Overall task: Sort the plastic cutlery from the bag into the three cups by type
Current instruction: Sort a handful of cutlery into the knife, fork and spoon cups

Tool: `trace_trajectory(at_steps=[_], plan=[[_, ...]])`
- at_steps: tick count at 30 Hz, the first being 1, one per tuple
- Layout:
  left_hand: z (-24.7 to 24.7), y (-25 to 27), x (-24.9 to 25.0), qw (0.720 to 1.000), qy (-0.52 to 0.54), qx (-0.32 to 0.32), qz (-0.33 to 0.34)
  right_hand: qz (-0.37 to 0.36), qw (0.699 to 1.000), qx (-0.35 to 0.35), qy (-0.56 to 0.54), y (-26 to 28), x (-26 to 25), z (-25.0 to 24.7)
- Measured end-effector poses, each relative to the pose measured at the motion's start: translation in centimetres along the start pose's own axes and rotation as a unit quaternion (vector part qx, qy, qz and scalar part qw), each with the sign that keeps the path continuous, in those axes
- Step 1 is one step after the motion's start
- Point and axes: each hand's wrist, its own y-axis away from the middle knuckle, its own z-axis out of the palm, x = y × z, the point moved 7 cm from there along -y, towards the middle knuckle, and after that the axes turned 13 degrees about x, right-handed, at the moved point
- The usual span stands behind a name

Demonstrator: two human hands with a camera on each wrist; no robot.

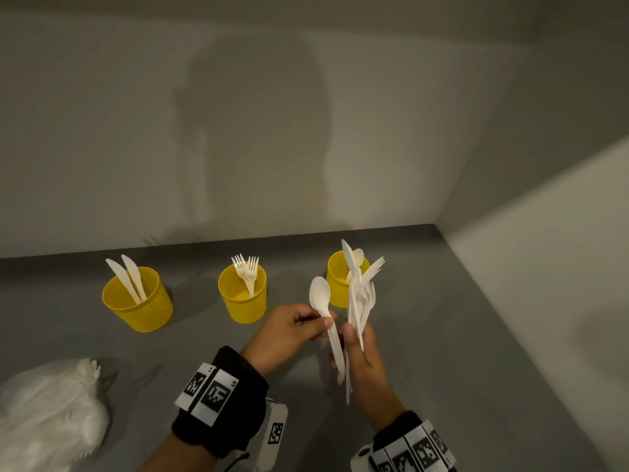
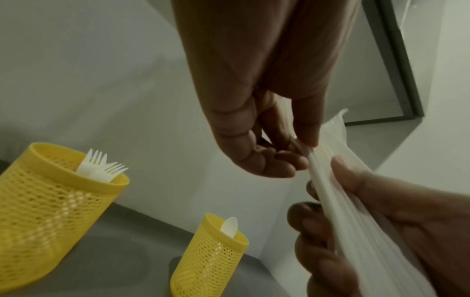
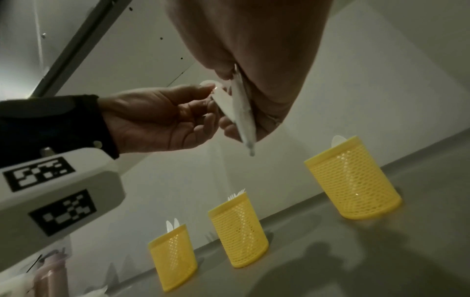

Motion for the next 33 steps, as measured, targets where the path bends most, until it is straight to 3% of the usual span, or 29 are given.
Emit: trace_trajectory(at_steps=[3, 7, 12, 18, 21, 26, 33], plan=[[-1.2, -1.8, -0.1, 0.996, 0.026, 0.080, -0.014, 0.012, 1.000, 0.023, 0.000, -1.0, 0.4, -1.9], [-1.5, -6.0, 1.3, 0.984, 0.028, 0.172, 0.021, 0.006, 0.997, 0.050, 0.052, -2.0, 1.6, -5.3], [2.3, -11.9, 1.6, 0.973, -0.036, 0.222, 0.055, -0.006, 0.992, 0.044, 0.114, -2.6, 2.7, -7.7], [4.7, -14.6, -2.6, 0.969, -0.194, 0.148, -0.023, 0.039, 0.992, 0.044, 0.115, -3.4, 2.9, -8.8], [5.2, -13.1, -2.2, 0.971, -0.174, 0.162, -0.009, 0.056, 0.992, 0.055, 0.102, -4.2, 3.0, -9.0], [10.2, -8.3, -1.9, 0.995, -0.058, -0.027, -0.076, 0.066, 0.992, 0.036, 0.098, -5.3, 3.8, -8.5], [9.4, -8.7, -2.5, 0.997, -0.009, 0.013, -0.078, 0.024, 0.988, 0.022, 0.152, -6.1, 3.8, -8.0]])
